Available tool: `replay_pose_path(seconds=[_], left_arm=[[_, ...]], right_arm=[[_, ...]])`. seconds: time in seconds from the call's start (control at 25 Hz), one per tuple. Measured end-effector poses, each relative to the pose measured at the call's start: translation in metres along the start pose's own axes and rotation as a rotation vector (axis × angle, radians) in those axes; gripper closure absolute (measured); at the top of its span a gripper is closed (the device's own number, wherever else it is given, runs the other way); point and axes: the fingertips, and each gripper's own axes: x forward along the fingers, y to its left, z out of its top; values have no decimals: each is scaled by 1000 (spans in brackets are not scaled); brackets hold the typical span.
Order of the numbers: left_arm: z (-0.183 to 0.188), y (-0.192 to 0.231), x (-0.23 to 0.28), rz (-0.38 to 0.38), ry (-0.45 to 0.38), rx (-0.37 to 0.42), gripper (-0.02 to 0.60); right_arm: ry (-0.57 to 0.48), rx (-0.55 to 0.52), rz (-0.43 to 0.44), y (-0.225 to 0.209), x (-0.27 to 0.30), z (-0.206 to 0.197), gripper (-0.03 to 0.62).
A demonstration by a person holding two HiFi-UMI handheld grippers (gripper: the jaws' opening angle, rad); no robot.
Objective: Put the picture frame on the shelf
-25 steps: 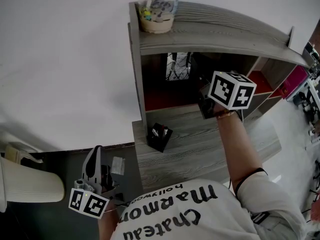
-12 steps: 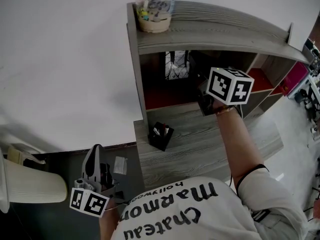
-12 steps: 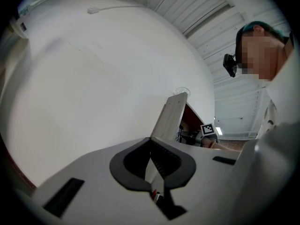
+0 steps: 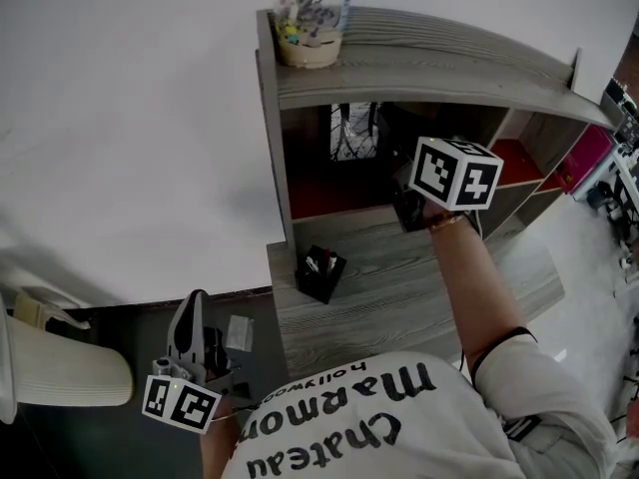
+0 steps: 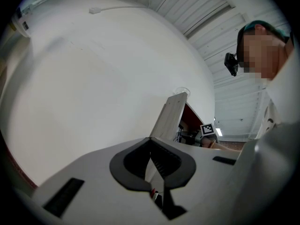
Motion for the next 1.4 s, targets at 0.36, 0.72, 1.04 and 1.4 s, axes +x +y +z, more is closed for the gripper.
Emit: replay_pose_path(seconds=[0.36,0.72,1.04,1.4], left_arm=[[-2,-1,2,-15,-5,-18,565],[-3,7,-3,7,-8,-21,565],[-9,8,-3,26,15,29,565],[-8,11,-2,29,13,23,565]], right_arm=[[-4,5,-11,-2,3,0,516],[-15,2,-11,-4,4,0,514],[-18,38,-8,-7,6,-1,514],[-22,39,-8,-7,7,-1,513]])
